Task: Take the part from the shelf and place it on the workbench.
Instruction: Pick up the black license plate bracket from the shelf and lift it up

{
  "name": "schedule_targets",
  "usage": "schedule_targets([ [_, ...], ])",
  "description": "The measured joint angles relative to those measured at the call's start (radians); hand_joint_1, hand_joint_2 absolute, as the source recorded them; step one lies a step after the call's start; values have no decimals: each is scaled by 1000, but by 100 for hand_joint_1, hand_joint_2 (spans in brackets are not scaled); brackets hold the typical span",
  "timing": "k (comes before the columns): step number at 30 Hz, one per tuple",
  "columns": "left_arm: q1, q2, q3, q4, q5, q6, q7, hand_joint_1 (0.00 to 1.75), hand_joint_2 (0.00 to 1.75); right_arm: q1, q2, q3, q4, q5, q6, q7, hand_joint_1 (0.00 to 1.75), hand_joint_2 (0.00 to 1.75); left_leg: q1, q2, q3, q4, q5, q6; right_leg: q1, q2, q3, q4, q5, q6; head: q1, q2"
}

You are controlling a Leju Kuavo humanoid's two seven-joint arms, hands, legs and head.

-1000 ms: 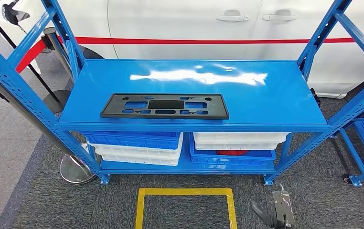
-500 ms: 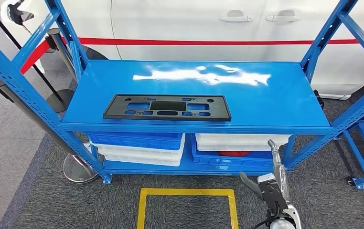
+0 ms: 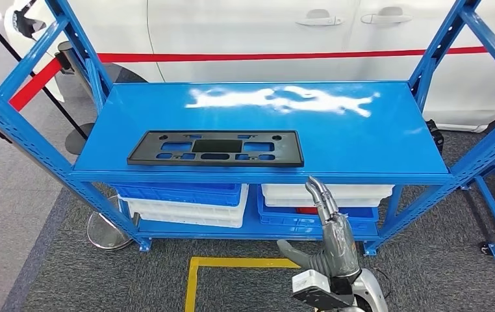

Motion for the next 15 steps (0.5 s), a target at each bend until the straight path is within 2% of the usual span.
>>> schedule_targets([
  [1, -2, 1, 2, 1, -6, 1, -2, 0, 0, 0, -1, 15, -16, 27, -15, 4, 0, 175, -3, 1, 26, -66, 31, 5, 2, 0, 3, 0, -2, 3, 0, 0],
  [2, -5, 1, 3, 2, -13, 1, -5, 0, 0, 1, -1, 27, -32, 54, -29, 7, 0, 175, -6, 1, 45, -113, 49, 10, 3, 0, 4, 0, -3, 8, 0, 0],
  [3, -8, 2, 4, 2, -19, 2, -7, 0, 0, 2, -1, 37, -48, 82, -42, 8, 0, 175, -9, 2, 53, -136, 53, 14, 4, 0, 3, -1, -2, 13, 0, 0],
  [6, -12, 2, 6, 4, -38, 6, -11, 0, 0, 6, 0, 60, -100, 174, -82, 8, 0, 175, -9, 1, 54, -149, 57, 28, 4, 0, 3, -6, 1, 33, 1, 0],
  [7, -13, 2, 6, 5, -46, 8, -12, 0, 0, 7, 1, 67, -116, 206, -95, 7, 0, 175, -7, 1, 56, -155, 61, 35, 5, 0, -1, 5, -9, 37, 1, 0],
  [9, -19, 2, 7, 8, -61, 10, -14, 0, 0, 6, 2, 80, -140, 271, -120, 6, 0, 175, -5, 1, 58, -163, 68, 47, 5, 3, -38, 86, -60, 40, 2, 0],
  [11, -25, 2, 7, 10, -77, 11, -15, 0, 0, 0, 4, 95, -147, 339, -143, 6, 0, 175, -10, 1, 56, -163, 69, 53, 7, 5, -102, 215, -117, 40, 2, 0],
  [12, -27, 2, 7, 11, -85, 10, -15, 0, 0, -5, 6, 103, -146, 374, -153, 8, 0, 175, -14, 0, 56, -162, 68, 55, 7, 5, -122, 254, -123, 39, 2, 0],
  [13, -30, 2, 7, 12, -93, 10, -15, 0, 0, -13, 7, 111, -143, 408, -164, 12, 0, 175, -17, 0, 56, -161, 68, 56, 8, 5, -126, 259, -111, 37, 2, 0],
  [14, -33, 2, 6, 13, -100, 8, -14, 0, 0, -23, 9, 119, -138, 441, -174, 17, 0, 175, -20, -2, 57, -160, 67, 57, 10, 5, -110, 223, -81, 32, 2, 0],
  [15, -36, 1, 6, 13, -106, 7, -12, 0, 0, -35, 12, 127, -131, 471, -183, 24, 0, 175, -22, -3, 59, -158, 66, 57, 14, 6, -78, 158, -43, 25, 2, 0],
])
